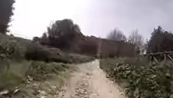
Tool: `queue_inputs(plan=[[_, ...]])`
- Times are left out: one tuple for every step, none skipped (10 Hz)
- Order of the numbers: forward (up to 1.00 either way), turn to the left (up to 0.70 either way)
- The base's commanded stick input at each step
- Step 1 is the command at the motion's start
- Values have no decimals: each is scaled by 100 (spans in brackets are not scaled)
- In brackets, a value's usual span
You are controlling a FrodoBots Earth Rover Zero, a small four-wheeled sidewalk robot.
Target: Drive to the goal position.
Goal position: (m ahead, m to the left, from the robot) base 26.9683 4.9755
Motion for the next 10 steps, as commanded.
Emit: queue_inputs(plan=[[100, 0], [100, 0], [100, 0], [100, 0], [100, 0], [100, 0], [100, 0], [100, 0], [100, 0], [100, 0]])
